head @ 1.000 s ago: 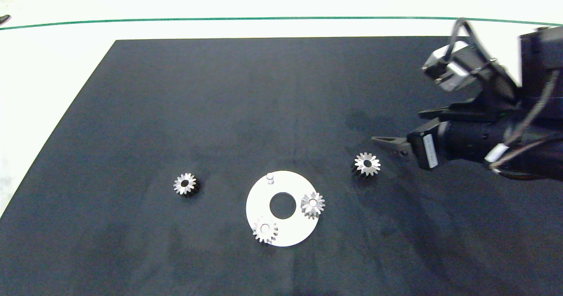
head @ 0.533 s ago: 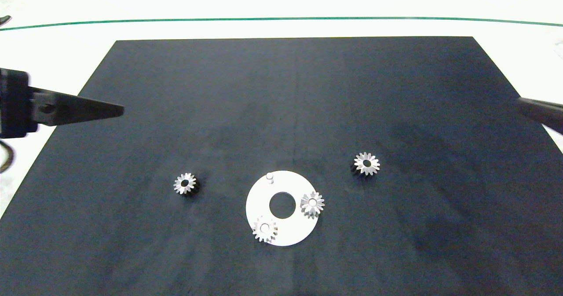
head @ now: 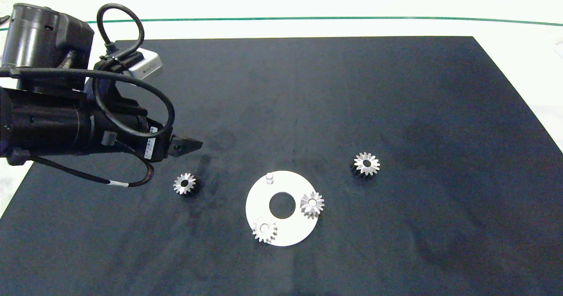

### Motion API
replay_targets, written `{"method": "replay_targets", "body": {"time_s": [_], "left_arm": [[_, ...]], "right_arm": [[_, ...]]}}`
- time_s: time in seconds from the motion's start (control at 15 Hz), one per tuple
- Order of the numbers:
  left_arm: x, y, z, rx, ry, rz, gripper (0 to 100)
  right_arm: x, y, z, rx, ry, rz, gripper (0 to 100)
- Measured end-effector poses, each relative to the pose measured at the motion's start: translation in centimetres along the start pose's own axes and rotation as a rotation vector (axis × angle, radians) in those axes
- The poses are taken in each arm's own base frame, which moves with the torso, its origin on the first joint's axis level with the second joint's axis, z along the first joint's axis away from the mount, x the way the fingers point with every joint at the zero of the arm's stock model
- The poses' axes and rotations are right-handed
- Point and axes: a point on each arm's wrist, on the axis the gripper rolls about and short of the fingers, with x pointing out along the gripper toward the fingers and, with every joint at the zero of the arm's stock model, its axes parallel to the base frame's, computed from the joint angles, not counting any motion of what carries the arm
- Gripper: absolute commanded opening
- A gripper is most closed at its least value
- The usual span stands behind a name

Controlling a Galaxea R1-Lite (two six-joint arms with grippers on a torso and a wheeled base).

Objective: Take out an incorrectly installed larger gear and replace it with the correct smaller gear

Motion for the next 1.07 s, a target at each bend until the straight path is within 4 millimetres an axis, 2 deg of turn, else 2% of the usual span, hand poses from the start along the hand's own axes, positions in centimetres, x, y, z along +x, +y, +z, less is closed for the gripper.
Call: {"method": "replay_targets", "body": {"time_s": [0.33, 1.07], "left_arm": [[1.6, -0.6, -2.4, 0.009, 0.109, -0.023, 100], [3.8, -1.3, -4.8, 0.009, 0.216, -0.047, 100]], "right_arm": [[-0.4, -0.1, 0.0, 0.001, -0.007, 0.0, 100], [-0.4, 0.0, 0.0, 0.001, -0.009, 0.011, 100]]}}
